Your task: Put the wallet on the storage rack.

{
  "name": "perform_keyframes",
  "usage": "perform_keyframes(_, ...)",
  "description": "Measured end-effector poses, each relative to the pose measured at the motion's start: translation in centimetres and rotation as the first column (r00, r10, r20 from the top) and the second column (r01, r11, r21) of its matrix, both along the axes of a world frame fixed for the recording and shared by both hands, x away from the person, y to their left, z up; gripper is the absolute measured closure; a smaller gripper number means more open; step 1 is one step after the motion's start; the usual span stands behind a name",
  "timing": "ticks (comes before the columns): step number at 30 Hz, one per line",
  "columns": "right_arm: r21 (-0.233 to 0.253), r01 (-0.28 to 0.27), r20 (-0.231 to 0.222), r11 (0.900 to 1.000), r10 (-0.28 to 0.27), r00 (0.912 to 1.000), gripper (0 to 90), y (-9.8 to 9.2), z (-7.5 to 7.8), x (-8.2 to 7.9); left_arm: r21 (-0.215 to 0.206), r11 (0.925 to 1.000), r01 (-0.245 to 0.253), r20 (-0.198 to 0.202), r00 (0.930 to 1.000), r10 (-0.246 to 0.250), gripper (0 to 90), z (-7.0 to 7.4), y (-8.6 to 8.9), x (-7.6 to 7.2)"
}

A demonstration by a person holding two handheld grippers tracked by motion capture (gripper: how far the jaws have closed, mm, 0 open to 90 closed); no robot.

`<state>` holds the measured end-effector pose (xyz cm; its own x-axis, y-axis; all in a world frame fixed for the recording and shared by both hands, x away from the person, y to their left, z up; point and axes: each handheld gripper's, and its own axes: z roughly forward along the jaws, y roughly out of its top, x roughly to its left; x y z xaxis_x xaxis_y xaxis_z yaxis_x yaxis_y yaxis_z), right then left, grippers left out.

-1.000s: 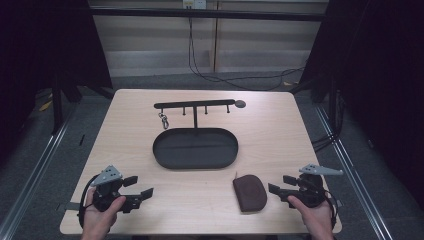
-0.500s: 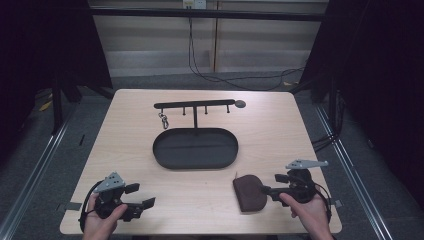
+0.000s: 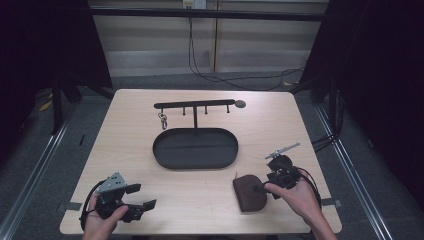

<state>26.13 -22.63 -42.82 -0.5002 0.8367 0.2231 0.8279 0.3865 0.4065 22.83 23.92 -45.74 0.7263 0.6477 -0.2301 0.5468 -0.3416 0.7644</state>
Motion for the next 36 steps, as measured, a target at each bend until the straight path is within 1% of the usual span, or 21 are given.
perform_keyframes(1,-0.012,-0.004,-0.023,1.0,0.003,0.9997,20.5,0.2,-0.1,0.2,0.0,1.0,-0.001,0.003,1.0,0.001,17.4,0.0,0.0,0.0)
perform_keyframes(3,-0.037,-0.02,-0.047,0.999,0.018,0.9987,20.0,0.6,-0.2,0.6,0.007,1.0,0.003,0.006,1.0,-0.003,17.4,0.0,0.0,0.0)
perform_keyframes(5,-0.047,-0.029,-0.057,0.998,0.026,0.998,19.9,0.8,-0.3,0.7,0.008,1.0,0.002,0.007,1.0,-0.002,17.4,0.0,0.0,0.0)
perform_keyframes(7,-0.079,-0.04,-0.094,0.996,0.033,0.9951,19.9,1.4,-0.4,1.2,0.01,0.9999,0.003,0.005,1.0,-0.003,17.4,0.0,-0.1,0.0)
perform_keyframes(8,-0.079,-0.04,-0.094,0.996,0.033,0.9951,19.9,1.4,-0.4,1.2,0.01,0.9999,0.003,0.005,1.0,-0.003,17.4,0.0,-0.1,0.0)
perform_keyframes(9,-0.092,-0.042,-0.102,0.995,0.033,0.9943,20.2,1.5,-0.4,1.5,0.009,1.0,0.002,0.004,1.0,-0.002,17.4,-0.1,-0.1,0.0)
perform_keyframes(11,-0.12,-0.041,-0.134,0.992,0.025,0.9907,20.1,1.9,-0.5,2.1,0.009,1.0,0.003,0.003,1.0,-0.003,17.4,-0.1,-0.1,0.0)
perform_keyframes(12,-0.13,-0.047,-0.141,0.99,0.028,0.9896,19.8,2.1,-0.5,2.3,0.009,0.9999,0.006,0.007,1.0,-0.006,17.4,0.0,0.0,0.0)
perform_keyframes(13,-0.13,-0.047,-0.141,0.99,0.028,0.9896,19.8,2.1,-0.5,2.3,0.009,0.9999,0.006,0.007,1.0,-0.006,17.4,0.0,0.0,0.0)
perform_keyframes(14,-0.136,-0.052,-0.158,0.989,0.03,0.987,19.8,2.5,-0.8,2.6,0.003,0.9999,0.011,0.017,0.9998,-0.011,17.3,0.1,0.0,0.0)
perform_keyframes(15,-0.136,-0.052,-0.158,0.989,0.03,0.987,19.8,2.5,-0.8,2.6,0.003,0.9999,0.011,0.017,0.9998,-0.011,17.3,0.1,0.0,0.0)
perform_keyframes(16,-0.148,-0.065,-0.185,0.987,0.037,0.9819,19.6,2.9,-1.0,2.9,0.003,1.0,0.007,0.024,0.9997,-0.008,17.4,0.1,0.1,0.0)
perform_keyframes(17,-0.152,-0.077,-0.191,0.985,0.047,0.9804,19.6,3.0,-1.2,3.0,0.002,0.9999,0.01,0.024,0.9997,-0.01,17.4,0.1,0.1,0.0)
perform_keyframes(18,-0.159,-0.082,-0.212,0.984,0.048,0.9761,19.7,3.2,-1.4,3.2,0.002,1.0,0.01,0.024,0.9997,-0.01,17.3,0.1,0.1,0.0)
perform_keyframes(21,-0.17,-0.087,-0.215,0.982,0.049,0.9753,19.6,3.4,-1.6,3.4,0.003,1.0,0.007,0.023,0.9997,-0.007,17.4,0.0,0.1,0.0)
perform_keyframes(22,-0.171,-0.088,-0.229,0.981,0.047,0.9723,19.6,3.6,-1.8,3.7,0.004,1.0,0.007,0.02,0.9998,-0.007,17.3,0.0,0.0,0.0)
perform_keyframes(23,-0.172,-0.089,-0.228,0.981,0.048,0.9725,19.4,3.6,-1.9,3.8,0.012,0.9999,0.01,0.017,0.9998,-0.01,17.3,0.0,0.1,0.1)
perform_keyframes(28,-0.178,-0.096,-0.257,0.979,0.048,0.9652,18.2,4.0,-2.0,4.3,0.005,0.9999,0.009,0.013,0.9999,-0.009,17.4,-0.1,0.1,0.1)
perform_keyframes(31,-0.193,-0.106,-0.265,0.976,0.052,0.9628,17.0,4.3,-2.2,4.5,0.003,1.0,0.001,0.016,0.9999,-0.001,17.4,0.0,0.1,0.1)
perform_keyframes(33,-0.213,-0.119,-0.273,0.97,0.058,0.9603,16.6,4.8,-2.7,4.7,0.0,0.9999,-0.011,0.021,0.9997,0.011,17.4,0.1,0.3,0.0)
perform_keyframes(36,-0.208,-0.117,-0.286,0.971,0.054,0.9566,15.1,4.9,-3.0,4.9,-0.004,0.9999,-0.015,0.02,0.9997,0.015,17.4,0.1,0.4,0.1)
